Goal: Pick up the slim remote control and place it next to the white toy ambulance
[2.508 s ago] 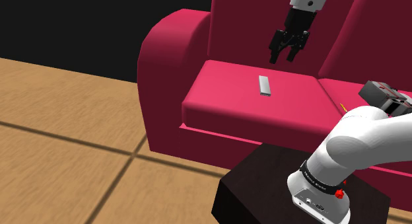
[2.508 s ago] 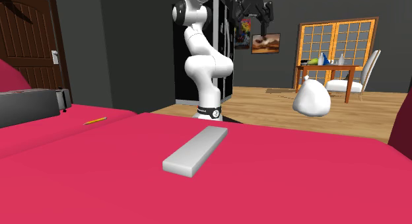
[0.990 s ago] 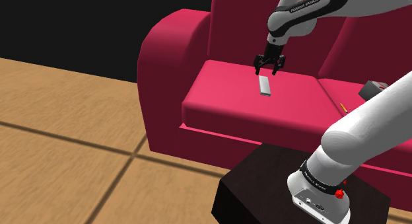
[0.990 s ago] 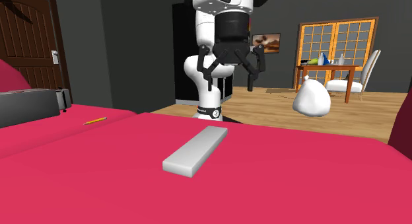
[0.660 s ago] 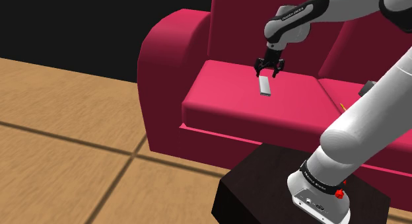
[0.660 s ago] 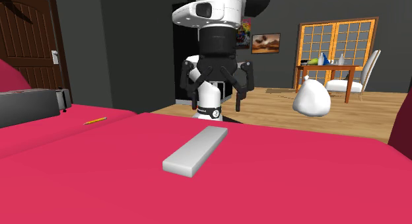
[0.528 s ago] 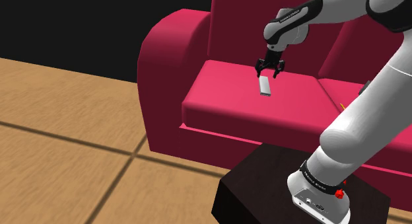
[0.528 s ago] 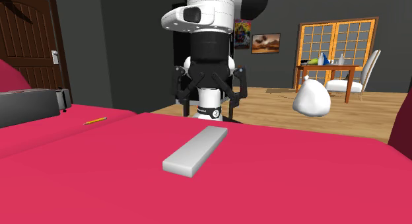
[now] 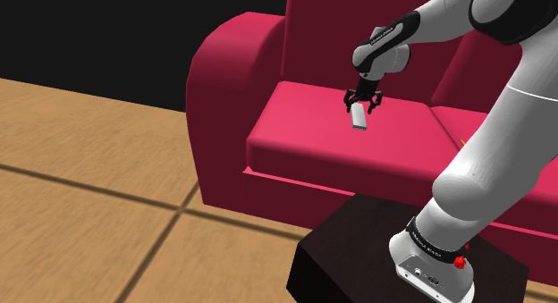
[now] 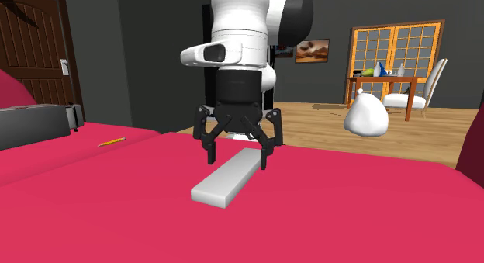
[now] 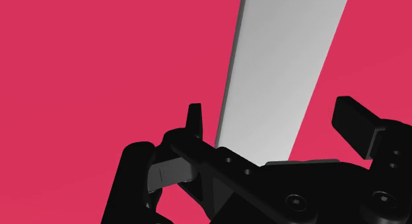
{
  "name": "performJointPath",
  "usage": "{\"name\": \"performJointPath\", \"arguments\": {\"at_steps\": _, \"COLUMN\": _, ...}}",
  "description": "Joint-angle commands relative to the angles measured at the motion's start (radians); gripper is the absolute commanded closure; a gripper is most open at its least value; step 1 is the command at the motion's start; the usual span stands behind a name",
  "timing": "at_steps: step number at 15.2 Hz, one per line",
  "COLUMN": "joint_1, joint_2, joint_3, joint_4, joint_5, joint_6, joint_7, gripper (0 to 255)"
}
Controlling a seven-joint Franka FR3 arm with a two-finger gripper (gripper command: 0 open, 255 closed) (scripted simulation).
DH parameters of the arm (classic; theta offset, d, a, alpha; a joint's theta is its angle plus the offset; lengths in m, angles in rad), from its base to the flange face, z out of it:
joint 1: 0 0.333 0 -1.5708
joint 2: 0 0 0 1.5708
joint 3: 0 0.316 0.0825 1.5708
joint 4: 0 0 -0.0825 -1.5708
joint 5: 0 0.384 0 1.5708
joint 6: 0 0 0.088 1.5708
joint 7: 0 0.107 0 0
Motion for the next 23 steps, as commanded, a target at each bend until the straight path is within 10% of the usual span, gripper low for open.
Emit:
{"name": "performJointPath", "arguments": {"at_steps": 1, "joint_1": -0.002, "joint_2": 0.013, "joint_3": 0.000, "joint_4": -0.008, "joint_5": 0.006, "joint_6": 0.020, "joint_7": -0.005, "gripper": 0}}
{"name": "performJointPath", "arguments": {"at_steps": 8, "joint_1": -0.002, "joint_2": 0.013, "joint_3": 0.000, "joint_4": -0.008, "joint_5": 0.006, "joint_6": 0.020, "joint_7": -0.005, "gripper": 0}}
{"name": "performJointPath", "arguments": {"at_steps": 9, "joint_1": -0.002, "joint_2": 0.013, "joint_3": 0.000, "joint_4": -0.008, "joint_5": 0.006, "joint_6": 0.020, "joint_7": -0.005, "gripper": 255}}
{"name": "performJointPath", "arguments": {"at_steps": 23, "joint_1": 0.001, "joint_2": -0.029, "joint_3": -0.002, "joint_4": 0.017, "joint_5": -0.013, "joint_6": -0.043, "joint_7": 0.007, "gripper": 255}}
